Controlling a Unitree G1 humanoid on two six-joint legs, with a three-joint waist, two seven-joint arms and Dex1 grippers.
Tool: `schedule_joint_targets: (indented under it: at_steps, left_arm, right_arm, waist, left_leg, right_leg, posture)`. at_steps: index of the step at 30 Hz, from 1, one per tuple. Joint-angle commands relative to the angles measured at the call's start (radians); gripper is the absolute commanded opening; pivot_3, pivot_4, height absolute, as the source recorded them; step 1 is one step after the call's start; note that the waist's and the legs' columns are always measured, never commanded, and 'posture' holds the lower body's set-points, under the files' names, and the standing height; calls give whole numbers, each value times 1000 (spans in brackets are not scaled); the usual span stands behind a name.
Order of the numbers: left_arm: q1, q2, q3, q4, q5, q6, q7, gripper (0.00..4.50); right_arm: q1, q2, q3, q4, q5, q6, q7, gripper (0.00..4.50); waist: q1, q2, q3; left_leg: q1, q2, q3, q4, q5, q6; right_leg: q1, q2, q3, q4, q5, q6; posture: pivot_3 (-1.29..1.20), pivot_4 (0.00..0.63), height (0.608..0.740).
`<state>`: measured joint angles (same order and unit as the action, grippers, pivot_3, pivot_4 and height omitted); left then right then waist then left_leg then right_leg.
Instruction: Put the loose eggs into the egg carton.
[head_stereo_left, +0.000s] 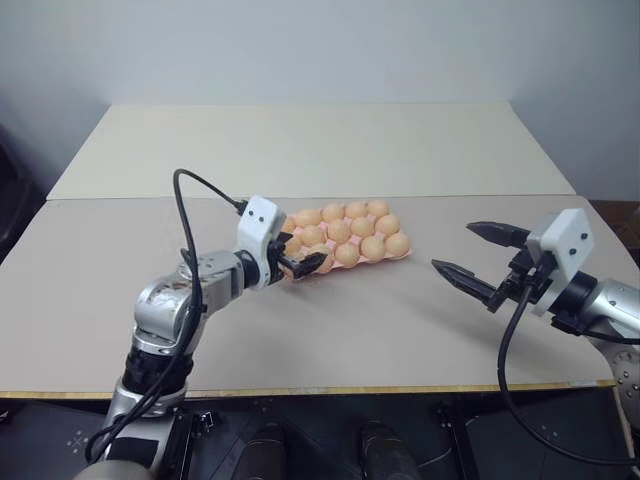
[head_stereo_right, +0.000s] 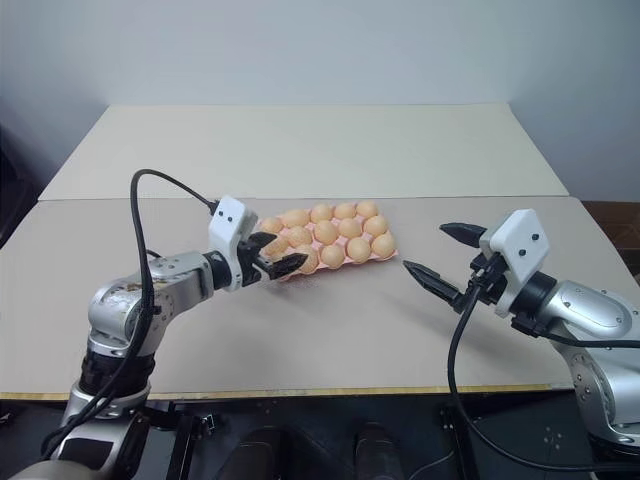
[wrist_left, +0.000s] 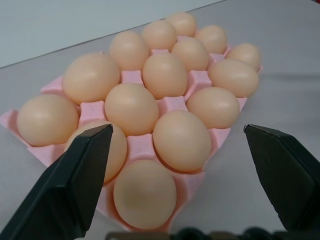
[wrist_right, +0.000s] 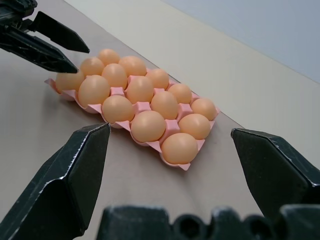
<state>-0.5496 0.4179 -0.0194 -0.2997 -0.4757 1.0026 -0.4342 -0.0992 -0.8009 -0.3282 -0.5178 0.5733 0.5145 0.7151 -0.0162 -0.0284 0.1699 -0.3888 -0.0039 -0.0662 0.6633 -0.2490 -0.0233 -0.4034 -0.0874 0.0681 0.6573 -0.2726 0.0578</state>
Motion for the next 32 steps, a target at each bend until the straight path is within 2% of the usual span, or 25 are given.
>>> schedule_joint_targets:
  at_steps: [1, 8, 14, 16, 19, 24, 32]
  left_arm:
    - [10, 68, 91, -70, -27, -66, -61, 4460]
    - [180, 306, 350, -95, -112, -189, -286, 4460]
    - [485, 456, 611, -36, -167, -362, -616, 4460]
    - [566, 465, 677, -10, -193, -391, -686, 4460]
    - [640, 453, 719, -21, -210, -409, -703, 4460]
    - [729, 422, 747, -109, -246, -369, -633, 4460]
    - [789, 398, 786, -189, -321, -329, -549, 4460]
  right_arm:
    - [-10, 0, -27, -21, 18, -4, -3, 4500]
    - [-27, -4, -16, 15, 17, -19, 30, 4500]
    - [-53, -25, -9, 72, 36, -24, 123, 4500]
    - [-51, -34, -5, 86, 47, -25, 172, 4500]
    - [-48, -42, 3, 107, 51, -32, 225, 4500]
    - [-72, -47, 17, 148, 30, -45, 249, 4500]
    - [-77, -48, 30, 168, 24, -58, 270, 4500]
  waist:
    - [-2, 0, 0]
    - [-7, 0, 0]
    - [-10, 0, 0]
    - [-9, 1, 0]
    - [-1, 0, 0]
    - [0, 0, 0]
    - [-3, 0, 0]
  left_leg:
    - [0, 0, 0, 0, 0, 0]
    - [0, 1, 0, 0, 0, 0]
    - [0, 2, 1, -1, 0, 0]
    - [1, 2, 1, -1, 0, 0]
    - [2, 2, 1, -1, 0, 0]
    - [2, 1, 1, -1, 0, 0]
    - [2, 2, 1, -1, 0, 0]
  right_leg:
    - [0, 0, 0, 0, 0, 0]
    - [0, 1, 0, 0, 0, 0]
    - [-1, 1, 0, -1, 0, 0]
    - [0, 1, 0, -1, 0, 0]
    - [2, 0, 0, -2, 0, 0]
    - [2, -1, 0, -2, 0, 0]
    - [1, 0, 0, -2, 0, 0]
  posture:
    - [0, 150, 740]
    - [0, 150, 740]
    - [0, 150, 740]
    - [0, 150, 740]
    - [0, 150, 740]
    - [0, 150, 740]
    - [0, 150, 740]
